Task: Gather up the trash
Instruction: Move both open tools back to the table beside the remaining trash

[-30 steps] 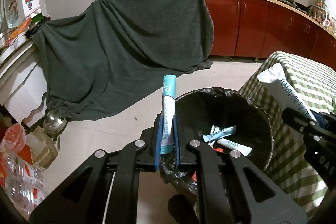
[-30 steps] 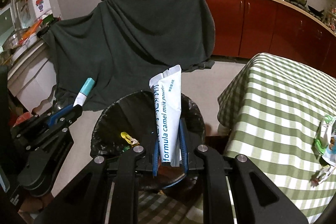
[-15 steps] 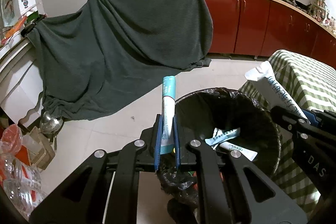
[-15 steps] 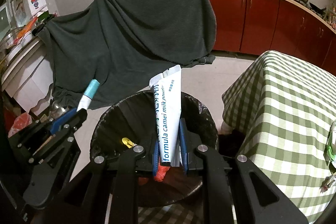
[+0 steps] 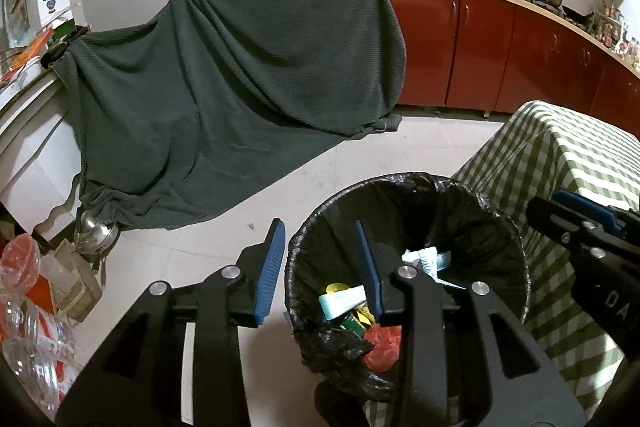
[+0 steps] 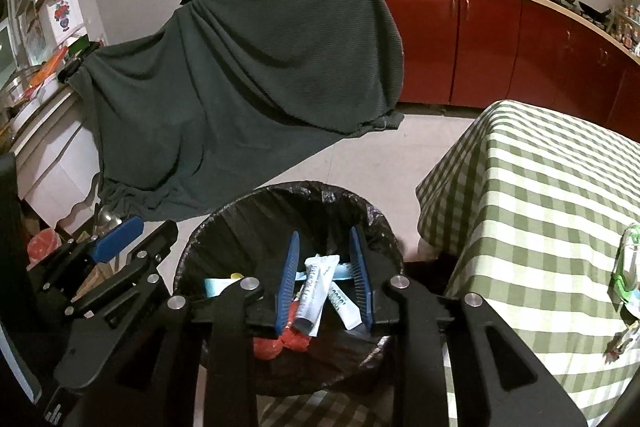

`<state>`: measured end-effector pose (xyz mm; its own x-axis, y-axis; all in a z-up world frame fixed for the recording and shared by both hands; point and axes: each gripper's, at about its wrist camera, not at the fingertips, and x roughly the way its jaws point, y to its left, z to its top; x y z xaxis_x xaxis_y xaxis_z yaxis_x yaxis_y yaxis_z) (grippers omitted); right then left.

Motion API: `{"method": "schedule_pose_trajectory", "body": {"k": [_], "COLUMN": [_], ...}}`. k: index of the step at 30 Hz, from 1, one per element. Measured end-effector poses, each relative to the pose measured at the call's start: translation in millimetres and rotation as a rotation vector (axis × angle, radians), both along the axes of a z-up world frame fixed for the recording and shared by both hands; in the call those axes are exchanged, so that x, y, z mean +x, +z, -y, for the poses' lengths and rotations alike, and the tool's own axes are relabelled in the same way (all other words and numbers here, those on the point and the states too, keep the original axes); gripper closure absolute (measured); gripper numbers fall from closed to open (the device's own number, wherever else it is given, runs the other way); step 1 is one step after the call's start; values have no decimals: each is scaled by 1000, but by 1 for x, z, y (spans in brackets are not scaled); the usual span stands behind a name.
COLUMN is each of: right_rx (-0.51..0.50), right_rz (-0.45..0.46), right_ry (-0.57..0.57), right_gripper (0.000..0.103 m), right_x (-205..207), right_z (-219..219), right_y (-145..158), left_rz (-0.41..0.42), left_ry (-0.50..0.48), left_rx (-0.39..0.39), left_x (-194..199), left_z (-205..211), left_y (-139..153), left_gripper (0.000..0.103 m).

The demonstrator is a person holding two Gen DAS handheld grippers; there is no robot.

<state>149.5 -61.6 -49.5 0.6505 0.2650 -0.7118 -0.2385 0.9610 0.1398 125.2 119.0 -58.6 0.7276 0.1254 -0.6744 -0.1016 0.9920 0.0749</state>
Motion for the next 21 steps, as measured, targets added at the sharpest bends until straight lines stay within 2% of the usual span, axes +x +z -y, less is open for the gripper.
{"method": "schedule_pose_trajectory", "body": {"k": [4,9,17,19,21], "right_rx": [0,-14,-82,-95,-106], "right_rz": [22,43,74,68,60], "right_ry": [-20,-58,-177,-214,-241], "right_gripper": [69,66,61,60,60], "right_x": [-4,-13,-33,-37,-40], "right_z": [12,35,93,110,125], "right_y": [6,12,14,12,10], "left_rz": [7,17,25,26,27], "left_ry": [-7,-24,-71,-83,-99], "left_rx": [-5,-7,-34,-42,-49], "left_x": [-4,-9,-18,-20,-21], "left_z": [5,16,44,51,61], "left_y": [4,10,21,23,24], "left_gripper": [64,61,59,53,53]}}
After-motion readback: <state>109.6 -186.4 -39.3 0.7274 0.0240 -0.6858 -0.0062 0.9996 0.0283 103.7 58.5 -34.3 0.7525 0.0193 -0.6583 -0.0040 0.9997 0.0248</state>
